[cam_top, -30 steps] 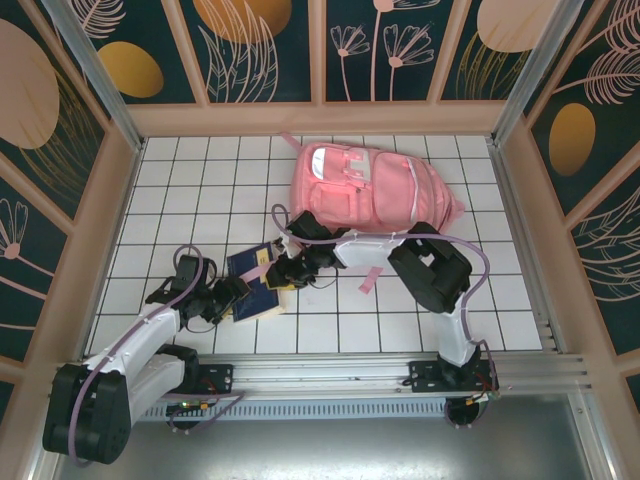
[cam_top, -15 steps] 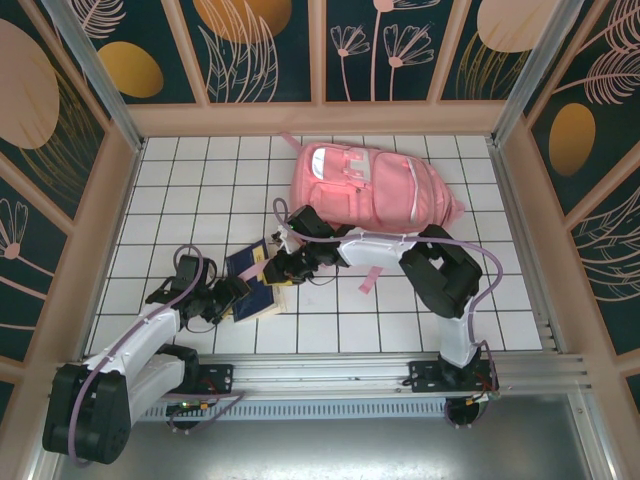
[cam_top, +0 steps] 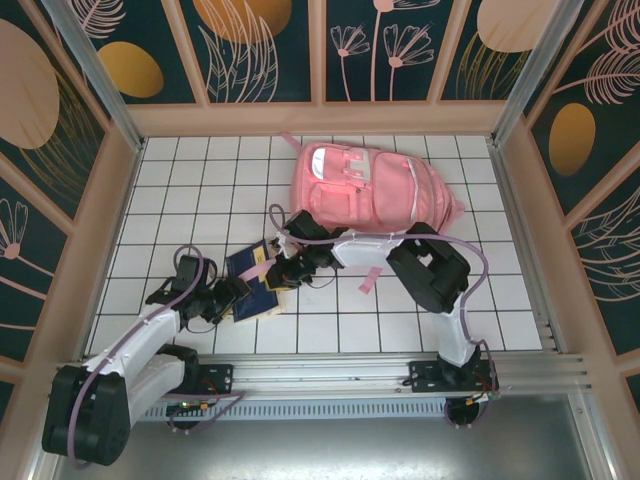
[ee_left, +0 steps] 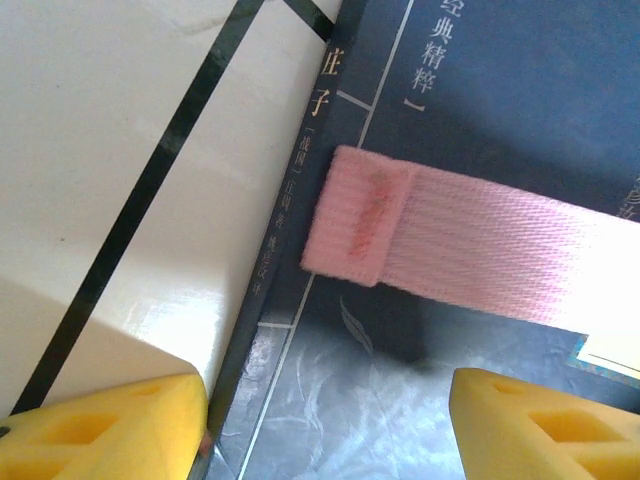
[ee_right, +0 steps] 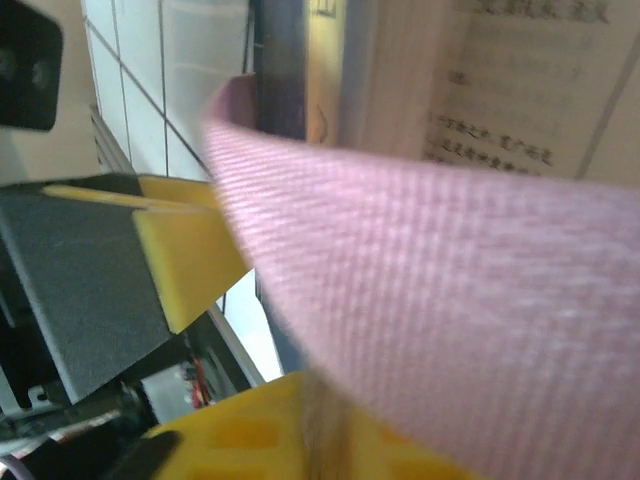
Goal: Pack the student bag
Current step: Pick up the book from the bottom-center of the table.
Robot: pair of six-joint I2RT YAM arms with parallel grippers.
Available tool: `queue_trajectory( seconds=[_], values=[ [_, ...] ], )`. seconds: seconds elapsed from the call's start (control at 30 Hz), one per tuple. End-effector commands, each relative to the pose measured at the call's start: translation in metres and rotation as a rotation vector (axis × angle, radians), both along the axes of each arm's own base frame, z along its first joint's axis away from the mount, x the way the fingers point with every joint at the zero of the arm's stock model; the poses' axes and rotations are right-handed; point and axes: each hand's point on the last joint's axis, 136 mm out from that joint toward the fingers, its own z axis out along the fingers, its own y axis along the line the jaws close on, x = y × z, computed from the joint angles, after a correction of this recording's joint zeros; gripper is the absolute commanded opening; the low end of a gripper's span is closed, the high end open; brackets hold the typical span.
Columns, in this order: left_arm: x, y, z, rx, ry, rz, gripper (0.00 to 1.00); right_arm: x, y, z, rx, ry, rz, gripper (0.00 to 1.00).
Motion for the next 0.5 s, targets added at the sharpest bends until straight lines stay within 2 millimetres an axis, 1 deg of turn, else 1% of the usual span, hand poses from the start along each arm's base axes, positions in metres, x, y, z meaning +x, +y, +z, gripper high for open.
queue_trajectory(
  seconds=[0.0,0.07,0.13,0.27,0.33,0.37,0.43,0.47],
  values=[
    [0.019,0.001,0.013,0.036,-0.104,-0.01,0.67,0.006,0.003,0.015,0.035,-0.03,-0.003,0.02],
    [0.03,0.01,0.036,0.098,-0.16,0.003,0.68,0.012,-0.004,0.025,0.051,-0.04,-0.022,0.0],
    [0.046,0.023,0.072,0.189,-0.248,0.021,0.7,0.014,-0.009,0.039,0.078,-0.054,-0.026,0.0],
    [0.068,0.055,0.146,0.389,-0.38,0.078,0.71,0.006,-0.009,0.077,0.162,-0.083,0.021,0.0],
    [0.076,0.072,0.182,0.483,-0.432,0.125,0.72,0.001,-0.008,0.106,0.224,-0.118,0.043,0.0],
    [0.079,0.079,0.197,0.519,-0.451,0.146,0.72,0.001,-0.009,0.119,0.249,-0.137,0.047,0.0],
    [0.085,0.09,0.226,0.583,-0.496,0.186,0.73,-0.001,-0.009,0.153,0.314,-0.182,0.062,0.0],
    [0.088,0.092,0.236,0.6,-0.516,0.194,0.73,-0.003,-0.009,0.168,0.341,-0.2,0.07,0.0]
  ],
)
